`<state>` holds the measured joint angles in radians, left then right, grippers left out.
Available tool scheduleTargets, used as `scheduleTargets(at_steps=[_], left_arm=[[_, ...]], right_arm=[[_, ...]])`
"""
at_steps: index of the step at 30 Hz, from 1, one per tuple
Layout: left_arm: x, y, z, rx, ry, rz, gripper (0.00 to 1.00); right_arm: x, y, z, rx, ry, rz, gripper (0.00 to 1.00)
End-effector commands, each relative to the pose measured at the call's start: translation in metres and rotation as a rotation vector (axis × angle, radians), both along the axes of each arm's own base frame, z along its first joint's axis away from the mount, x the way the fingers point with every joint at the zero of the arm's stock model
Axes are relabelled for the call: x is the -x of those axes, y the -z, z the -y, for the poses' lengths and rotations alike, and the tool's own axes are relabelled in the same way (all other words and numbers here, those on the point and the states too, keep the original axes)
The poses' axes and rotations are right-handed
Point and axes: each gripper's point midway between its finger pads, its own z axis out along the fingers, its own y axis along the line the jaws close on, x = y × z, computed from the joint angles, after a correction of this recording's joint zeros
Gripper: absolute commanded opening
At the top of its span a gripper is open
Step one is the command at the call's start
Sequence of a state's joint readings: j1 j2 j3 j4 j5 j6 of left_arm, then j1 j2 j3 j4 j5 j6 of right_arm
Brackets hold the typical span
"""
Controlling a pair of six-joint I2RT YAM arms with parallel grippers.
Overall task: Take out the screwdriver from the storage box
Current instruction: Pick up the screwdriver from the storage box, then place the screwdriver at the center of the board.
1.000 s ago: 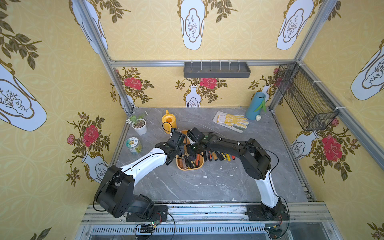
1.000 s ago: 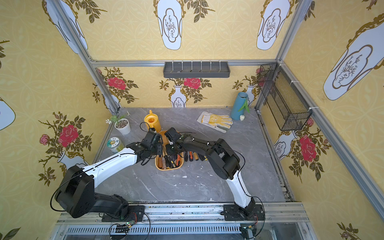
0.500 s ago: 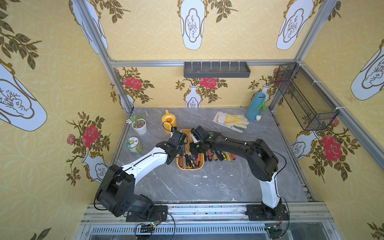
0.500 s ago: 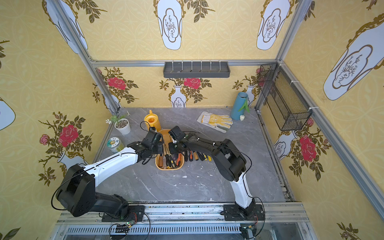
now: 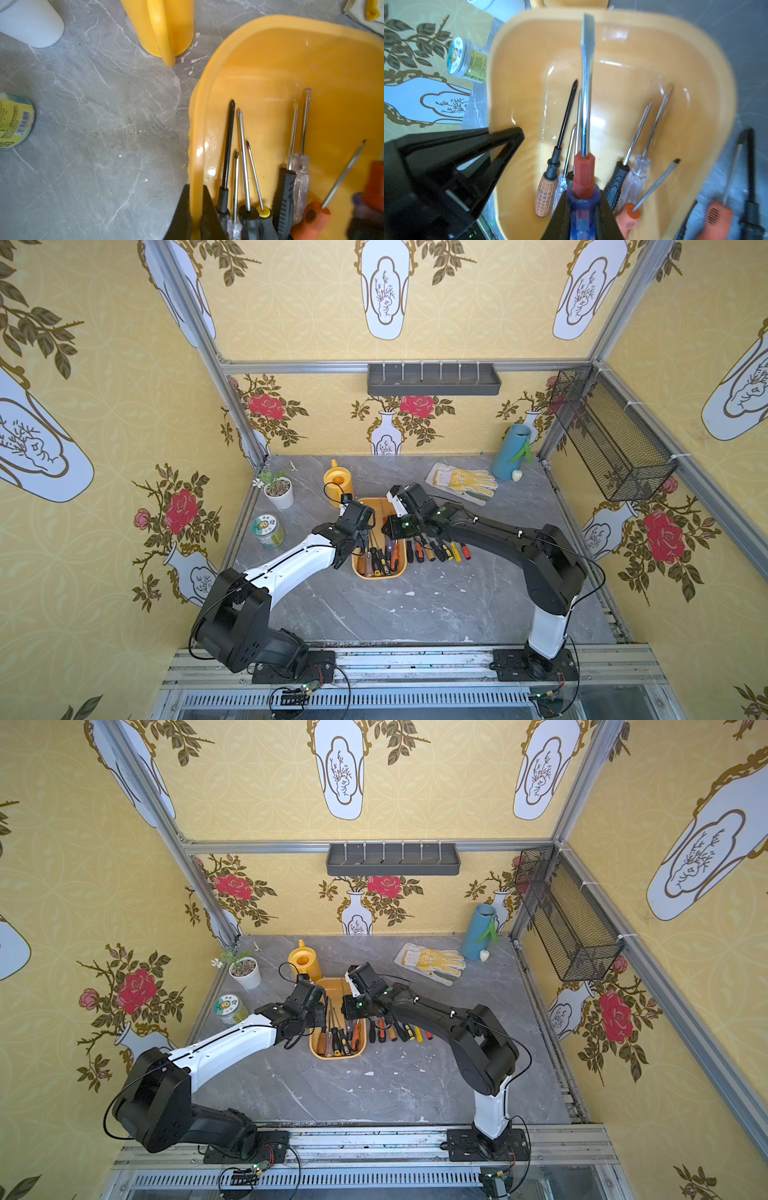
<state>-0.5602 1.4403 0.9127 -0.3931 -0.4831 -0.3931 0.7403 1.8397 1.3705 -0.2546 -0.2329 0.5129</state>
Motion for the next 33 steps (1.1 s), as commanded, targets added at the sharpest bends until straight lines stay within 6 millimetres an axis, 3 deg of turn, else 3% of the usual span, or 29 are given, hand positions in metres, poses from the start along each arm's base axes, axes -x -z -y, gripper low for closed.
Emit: scheduleTargets(at_steps=[1, 4, 7, 21, 33], left_arm=[[-0.005, -0.004, -0.005, -0.014, -0.027, 0.032, 0.0], [-0.004, -0.004, -0.007, -0.027, -0.027, 0.035, 0.0], [-0.004, -0.006, -0.01, -0.04, -0.028, 0.037, 0.0], [-0.003, -0.01, -0.015, -0.046, -0.031, 0.045, 0.0], [-0.004, -0.009, -0.013, -0.04, -0.029, 0.04, 0.0]], right_arm=[[-0.008, -0.026, 0.007, -0.043, 0.03, 0.067, 0.0], [-0.013, -0.033, 0.025, -0.027, 0.075, 0.087, 0.0], [-0.018, -0.027, 0.043, 0.023, 0.115, 0.069, 0.0], [-0.011, 0.052, 0.09, 0.369, 0.156, -0.104, 0.0], [-0.004, 0.088, 0.109, 0.516, 0.152, -0.166, 0.0]])
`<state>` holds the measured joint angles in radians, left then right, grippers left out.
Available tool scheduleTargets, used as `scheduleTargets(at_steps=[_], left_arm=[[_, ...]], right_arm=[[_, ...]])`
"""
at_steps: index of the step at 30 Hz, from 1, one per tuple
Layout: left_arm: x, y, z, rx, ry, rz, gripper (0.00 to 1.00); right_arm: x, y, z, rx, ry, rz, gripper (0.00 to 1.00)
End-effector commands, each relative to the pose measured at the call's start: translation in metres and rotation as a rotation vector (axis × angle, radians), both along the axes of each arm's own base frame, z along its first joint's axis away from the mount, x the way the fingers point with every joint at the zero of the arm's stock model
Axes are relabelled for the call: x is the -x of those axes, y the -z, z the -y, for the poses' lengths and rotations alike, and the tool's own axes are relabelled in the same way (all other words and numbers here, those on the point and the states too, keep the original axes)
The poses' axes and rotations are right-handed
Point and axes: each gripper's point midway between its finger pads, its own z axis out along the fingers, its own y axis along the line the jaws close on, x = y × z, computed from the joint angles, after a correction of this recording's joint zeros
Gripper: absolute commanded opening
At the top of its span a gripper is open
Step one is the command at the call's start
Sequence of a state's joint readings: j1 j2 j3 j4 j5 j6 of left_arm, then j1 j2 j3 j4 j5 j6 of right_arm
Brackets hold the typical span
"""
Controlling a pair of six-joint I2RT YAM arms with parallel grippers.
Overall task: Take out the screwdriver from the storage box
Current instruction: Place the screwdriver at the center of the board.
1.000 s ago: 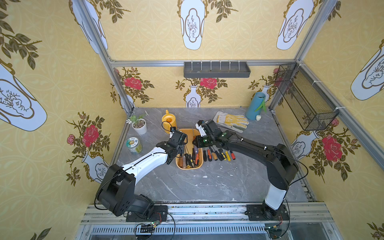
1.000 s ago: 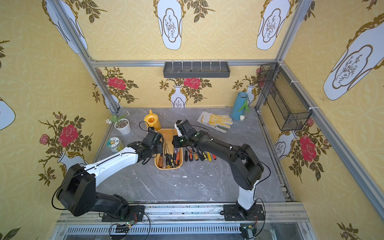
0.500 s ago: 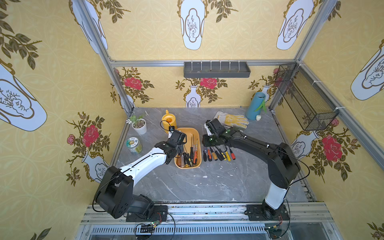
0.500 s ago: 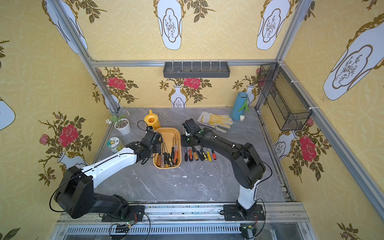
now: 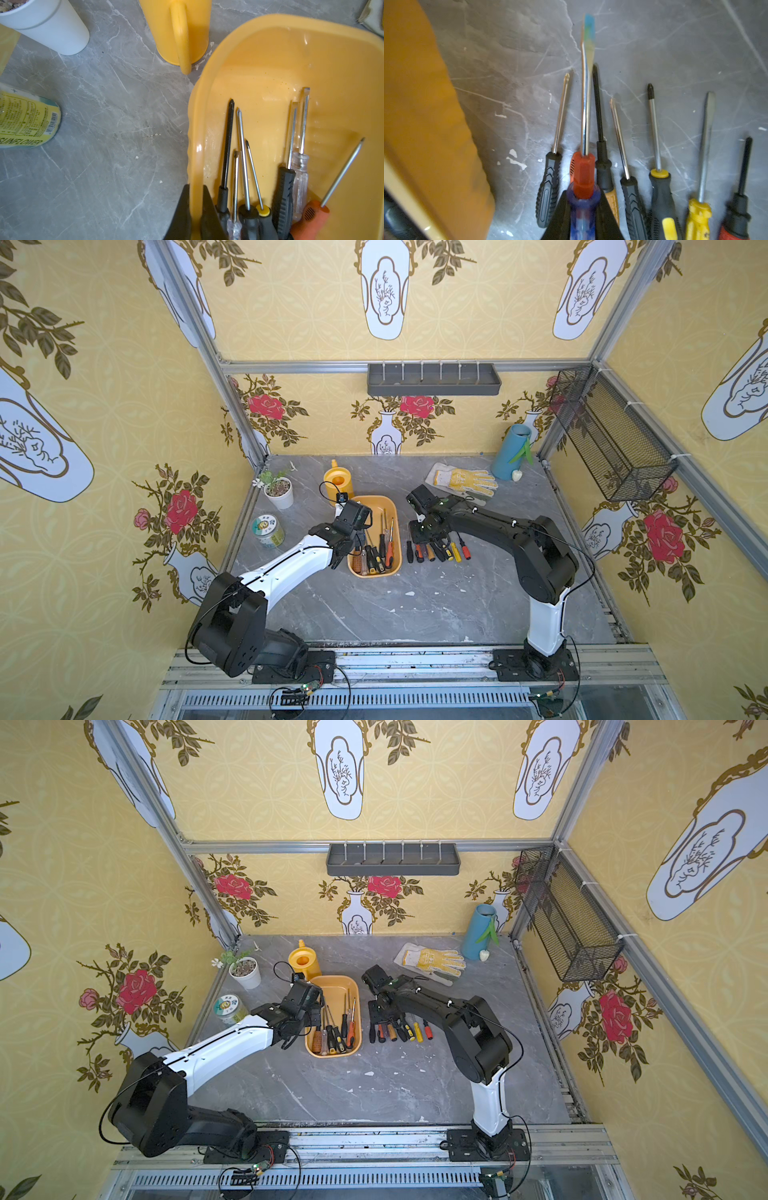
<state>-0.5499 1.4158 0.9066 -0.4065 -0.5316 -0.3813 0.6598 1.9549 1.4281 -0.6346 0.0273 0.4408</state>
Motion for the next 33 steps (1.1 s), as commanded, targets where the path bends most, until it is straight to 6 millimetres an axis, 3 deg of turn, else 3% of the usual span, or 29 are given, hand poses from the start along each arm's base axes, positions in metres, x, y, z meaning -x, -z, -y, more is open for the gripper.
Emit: scheduleTargets(at_steps=[1, 3, 6, 13, 23, 33], left_arm=[[-0.003, -0.002, 0.001, 0.001, 0.0, 0.015, 0.0], [-0.003, -0.002, 0.001, 0.002, -0.001, 0.016, 0.0], [-0.003, -0.003, 0.001, 0.007, 0.0, 0.017, 0.0], [-0.003, -0.002, 0.002, 0.012, -0.003, 0.015, 0.0], [-0.003, -0.002, 0.002, 0.02, -0.007, 0.016, 0.0], [-0.005, -0.001, 0.005, 0.037, -0.008, 0.018, 0.0]], right_arm=[[0.001, 0.007, 0.007, 0.041, 0.002, -0.011, 0.0], [0.002, 0.01, 0.008, 0.049, 0.007, -0.016, 0.03], [0.001, 0.01, 0.007, 0.048, 0.012, -0.017, 0.23], [0.0, 0.008, 0.007, 0.045, 0.019, -0.014, 0.33], [-0.002, -0.007, 0.005, 0.017, 0.025, 0.018, 0.35], [-0.006, -0.063, -0.018, -0.158, -0.025, 0.156, 0.35]])
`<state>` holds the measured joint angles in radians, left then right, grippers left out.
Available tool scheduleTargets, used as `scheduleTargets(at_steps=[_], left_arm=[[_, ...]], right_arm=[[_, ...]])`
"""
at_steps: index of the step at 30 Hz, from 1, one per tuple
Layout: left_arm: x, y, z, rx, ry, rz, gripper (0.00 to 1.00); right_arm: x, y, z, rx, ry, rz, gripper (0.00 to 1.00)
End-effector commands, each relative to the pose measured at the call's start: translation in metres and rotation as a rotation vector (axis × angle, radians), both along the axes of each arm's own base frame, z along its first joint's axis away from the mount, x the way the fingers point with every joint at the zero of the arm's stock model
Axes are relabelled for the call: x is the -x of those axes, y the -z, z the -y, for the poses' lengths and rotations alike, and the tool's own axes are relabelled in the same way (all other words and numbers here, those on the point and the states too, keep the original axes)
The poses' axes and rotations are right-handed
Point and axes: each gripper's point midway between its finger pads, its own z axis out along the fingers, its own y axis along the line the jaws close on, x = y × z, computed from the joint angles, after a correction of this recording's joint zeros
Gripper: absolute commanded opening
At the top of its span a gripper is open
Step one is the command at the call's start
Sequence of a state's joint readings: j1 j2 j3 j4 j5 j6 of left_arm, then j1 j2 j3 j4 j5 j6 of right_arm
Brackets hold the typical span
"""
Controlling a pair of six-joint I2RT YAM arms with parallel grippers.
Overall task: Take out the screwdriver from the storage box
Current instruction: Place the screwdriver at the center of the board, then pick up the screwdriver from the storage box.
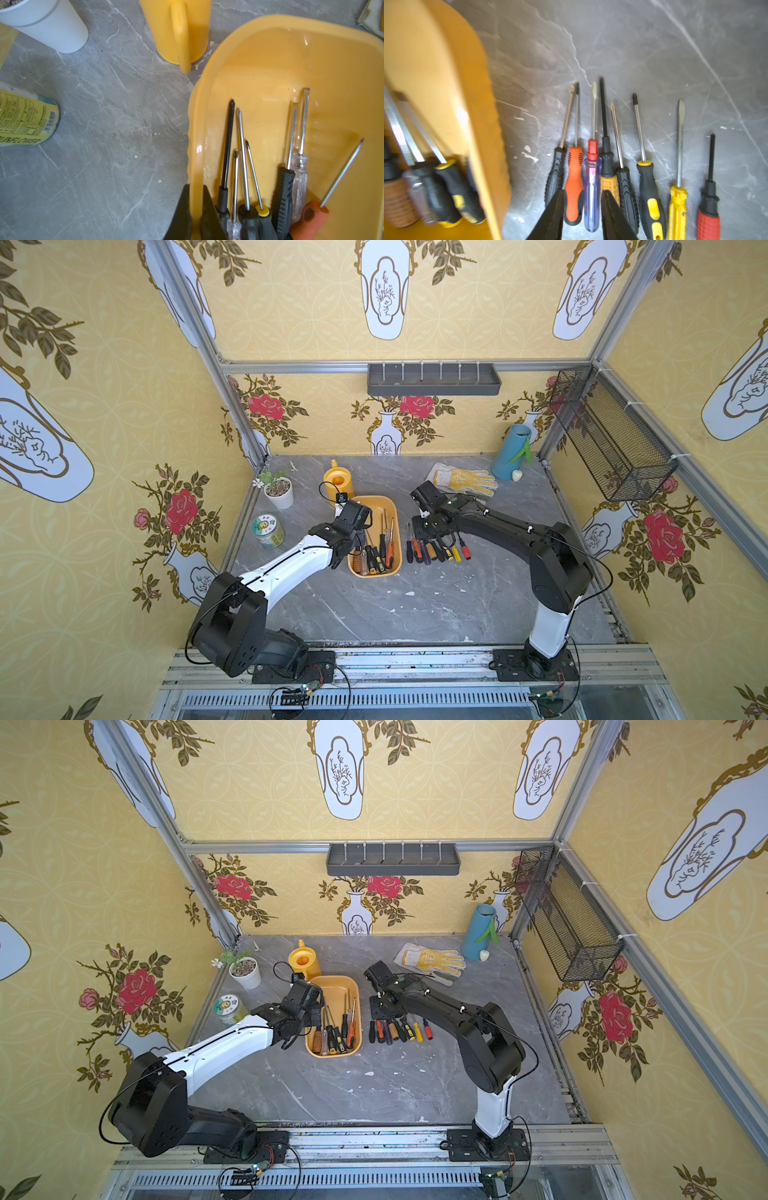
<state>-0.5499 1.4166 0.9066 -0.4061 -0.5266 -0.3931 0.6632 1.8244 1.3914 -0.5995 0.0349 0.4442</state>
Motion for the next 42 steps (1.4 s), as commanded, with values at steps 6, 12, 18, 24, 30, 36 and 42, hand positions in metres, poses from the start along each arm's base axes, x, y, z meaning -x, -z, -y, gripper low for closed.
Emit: scheduleTargets(at_steps=[6, 12, 18, 24, 30, 36, 42], left_arm=[[-0.006, 0.0, 0.009, 0.052, 0.005, 0.022, 0.0], [-0.007, -0.002, 0.012, 0.078, 0.005, 0.037, 0.0], [-0.008, -0.004, 0.016, 0.101, 0.022, 0.05, 0.0], [-0.007, -0.004, 0.015, 0.097, 0.023, 0.05, 0.0], [-0.006, -0.008, 0.013, 0.098, 0.018, 0.058, 0.0], [-0.006, -0.01, 0.013, 0.102, 0.013, 0.063, 0.0], [-0.005, -0.009, 0.014, 0.108, 0.013, 0.06, 0.0]], right_arm=[[0.002, -0.039, -0.046, -0.208, -0.118, 0.079, 0.35], [0.017, -0.039, -0.077, -0.289, -0.21, 0.042, 0.35], [0.034, -0.023, -0.105, -0.31, -0.264, 0.002, 0.35], [0.043, -0.003, -0.118, -0.309, -0.274, -0.039, 0.34], [0.041, 0.011, -0.124, -0.296, -0.269, -0.054, 0.33], [0.039, 0.017, -0.13, -0.299, -0.271, -0.063, 0.33], [0.038, 0.024, -0.133, -0.293, -0.267, -0.069, 0.32]])
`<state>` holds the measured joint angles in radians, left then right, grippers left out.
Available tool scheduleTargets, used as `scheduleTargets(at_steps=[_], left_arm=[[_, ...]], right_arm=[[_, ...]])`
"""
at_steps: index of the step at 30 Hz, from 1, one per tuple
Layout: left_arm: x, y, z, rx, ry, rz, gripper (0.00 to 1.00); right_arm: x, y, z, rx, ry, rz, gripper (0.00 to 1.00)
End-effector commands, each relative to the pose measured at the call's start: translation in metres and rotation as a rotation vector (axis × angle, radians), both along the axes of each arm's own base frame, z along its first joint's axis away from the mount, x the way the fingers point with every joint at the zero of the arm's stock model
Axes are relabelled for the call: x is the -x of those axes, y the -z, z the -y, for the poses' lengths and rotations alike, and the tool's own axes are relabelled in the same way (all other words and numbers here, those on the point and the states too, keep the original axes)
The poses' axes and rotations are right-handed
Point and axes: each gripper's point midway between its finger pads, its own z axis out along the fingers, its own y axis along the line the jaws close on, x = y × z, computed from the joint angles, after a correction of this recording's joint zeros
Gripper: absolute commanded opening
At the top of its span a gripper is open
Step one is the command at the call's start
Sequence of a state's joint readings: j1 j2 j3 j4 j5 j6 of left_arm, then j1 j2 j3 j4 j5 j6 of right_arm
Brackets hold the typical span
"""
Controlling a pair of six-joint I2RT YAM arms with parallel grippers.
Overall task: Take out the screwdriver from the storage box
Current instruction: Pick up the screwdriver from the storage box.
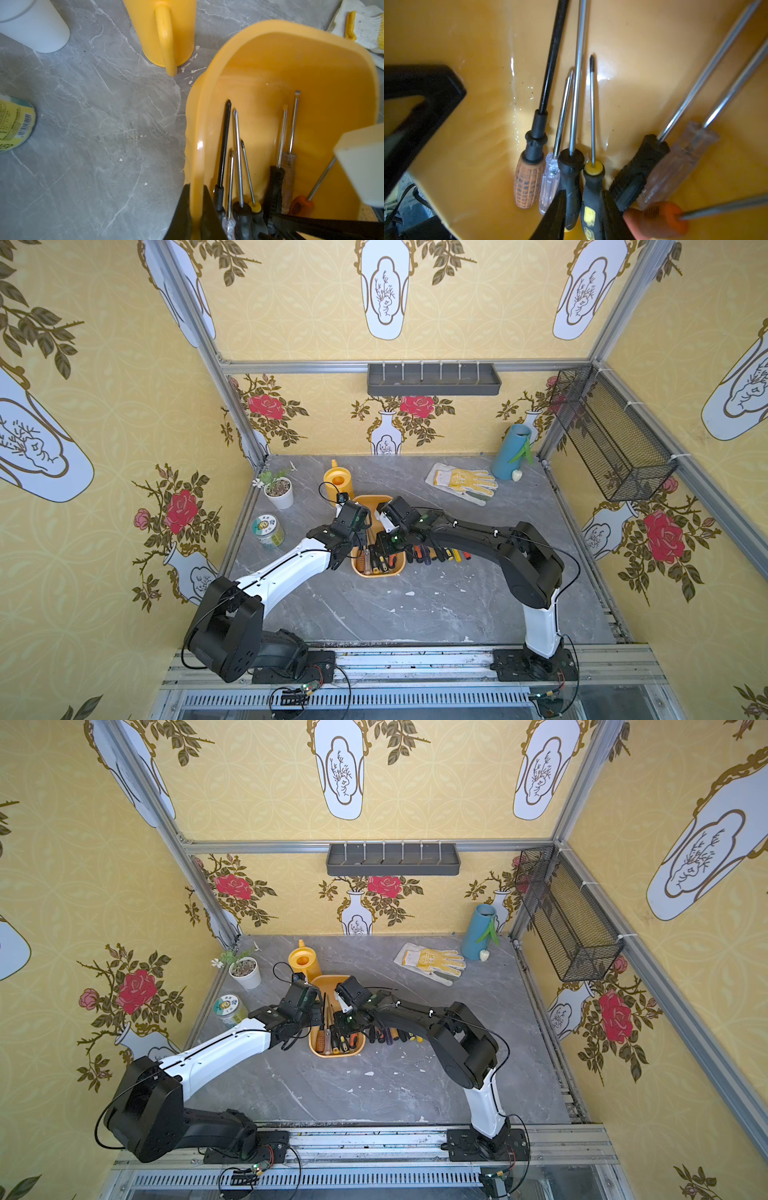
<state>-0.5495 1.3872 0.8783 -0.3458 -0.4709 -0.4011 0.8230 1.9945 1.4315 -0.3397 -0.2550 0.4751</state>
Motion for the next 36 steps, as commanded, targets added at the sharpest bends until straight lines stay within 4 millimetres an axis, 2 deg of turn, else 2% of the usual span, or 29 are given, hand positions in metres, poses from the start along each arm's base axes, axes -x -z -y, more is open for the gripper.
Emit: scheduleTargets(at_steps=[1, 14, 27, 30, 36], left_arm=[[-0.004, -0.004, 0.003, 0.032, -0.013, 0.029, 0.0], [-0.004, -0.003, 0.003, 0.03, -0.013, 0.026, 0.0], [-0.004, -0.005, 0.004, 0.038, -0.011, 0.031, 0.0], [-0.004, -0.006, 0.003, 0.038, -0.013, 0.031, 0.0], [-0.004, -0.006, 0.002, 0.031, -0.014, 0.032, 0.0]], right_arm=[[-0.006, 0.0, -0.003, -0.006, 0.019, 0.016, 0.32], [-0.008, 0.023, -0.001, 0.061, 0.04, -0.025, 0.24], [0.005, 0.035, -0.01, 0.056, 0.027, -0.07, 0.3], [0.007, 0.04, -0.009, 0.068, 0.034, -0.083, 0.27], [0.006, 0.038, -0.008, 0.066, 0.037, -0.074, 0.2]])
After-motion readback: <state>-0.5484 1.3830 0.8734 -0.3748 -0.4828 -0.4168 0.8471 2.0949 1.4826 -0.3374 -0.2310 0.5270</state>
